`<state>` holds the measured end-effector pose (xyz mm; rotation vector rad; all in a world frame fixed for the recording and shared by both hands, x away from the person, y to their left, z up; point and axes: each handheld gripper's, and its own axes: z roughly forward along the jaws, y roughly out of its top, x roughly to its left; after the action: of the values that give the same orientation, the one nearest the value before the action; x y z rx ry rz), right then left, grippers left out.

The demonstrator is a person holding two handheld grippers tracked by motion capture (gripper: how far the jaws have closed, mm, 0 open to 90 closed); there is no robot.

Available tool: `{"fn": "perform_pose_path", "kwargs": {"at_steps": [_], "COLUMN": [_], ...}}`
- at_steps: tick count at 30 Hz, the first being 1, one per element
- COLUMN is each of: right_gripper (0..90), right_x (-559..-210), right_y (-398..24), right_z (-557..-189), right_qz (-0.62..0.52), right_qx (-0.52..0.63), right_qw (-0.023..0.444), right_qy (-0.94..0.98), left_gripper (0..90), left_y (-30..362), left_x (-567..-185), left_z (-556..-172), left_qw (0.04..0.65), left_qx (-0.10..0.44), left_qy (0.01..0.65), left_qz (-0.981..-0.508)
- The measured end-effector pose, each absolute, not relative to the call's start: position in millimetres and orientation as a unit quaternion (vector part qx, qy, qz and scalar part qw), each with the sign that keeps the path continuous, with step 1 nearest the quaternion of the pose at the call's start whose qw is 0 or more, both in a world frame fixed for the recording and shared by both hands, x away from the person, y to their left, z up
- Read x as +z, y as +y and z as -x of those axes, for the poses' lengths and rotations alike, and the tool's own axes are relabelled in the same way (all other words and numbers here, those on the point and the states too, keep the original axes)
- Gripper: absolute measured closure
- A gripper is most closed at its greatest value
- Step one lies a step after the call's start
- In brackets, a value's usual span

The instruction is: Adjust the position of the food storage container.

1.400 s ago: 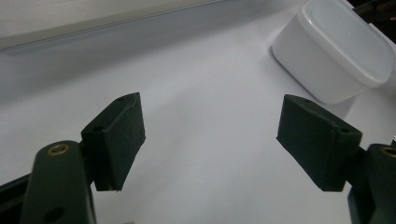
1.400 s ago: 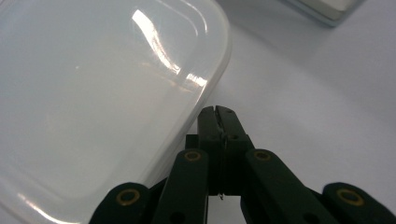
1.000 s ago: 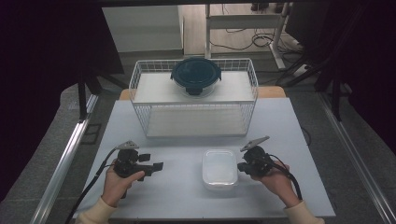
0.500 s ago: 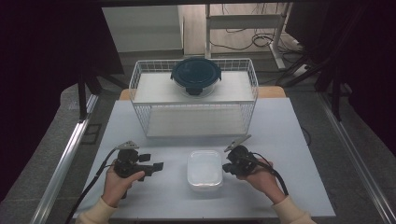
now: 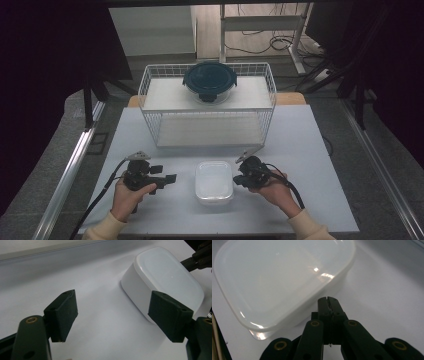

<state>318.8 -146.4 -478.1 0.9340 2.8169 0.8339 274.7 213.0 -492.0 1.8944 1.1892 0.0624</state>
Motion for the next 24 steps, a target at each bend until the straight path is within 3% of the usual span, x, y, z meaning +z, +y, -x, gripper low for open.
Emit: {"fn": "perform_pose_path", "kwargs": {"at_steps": [7, 8, 9, 13, 15, 24], "right_gripper": [87.6, 77.3, 77.3, 46.0, 37.1, 30.9], "right_x": [-457.4, -454.2, -454.2, -455.4, -458.0, -472.2], "right_y": [-180.7, -187.2, -187.2, -193.3, -197.5, -218.3], "right_z": [-315.3, -313.4, -313.4, -312.1, -310.4, -303.2], "right_qz": [-0.341, -0.35, -0.35, -0.375, -0.388, -0.414], "right_qx": [0.34, 0.363, 0.363, 0.397, 0.408, 0.429], "right_qw": [0.061, 0.066, 0.066, 0.07, 0.07, 0.046], "right_qy": [0.874, 0.861, 0.861, 0.835, 0.824, 0.802], "left_gripper": [22.7, 22.7, 22.7, 22.6, 22.5, 22.4], "left_y": [216.5, 216.7, 216.9, 215.9, 216.4, 215.1], "left_x": [-488.9, -488.5, -488.4, -486.6, -485.0, -487.4], "left_z": [-273.9, -273.1, -272.5, -267.2, -265.5, -265.5], "left_qw": [0.447, 0.448, 0.448, 0.449, 0.452, 0.441], "left_qx": [0.039, 0.04, 0.041, 0.045, 0.047, 0.054], "left_qy": [0.478, 0.477, 0.476, 0.47, 0.47, 0.474], "left_qz": [-0.755, -0.755, -0.755, -0.759, -0.757, -0.76]}}
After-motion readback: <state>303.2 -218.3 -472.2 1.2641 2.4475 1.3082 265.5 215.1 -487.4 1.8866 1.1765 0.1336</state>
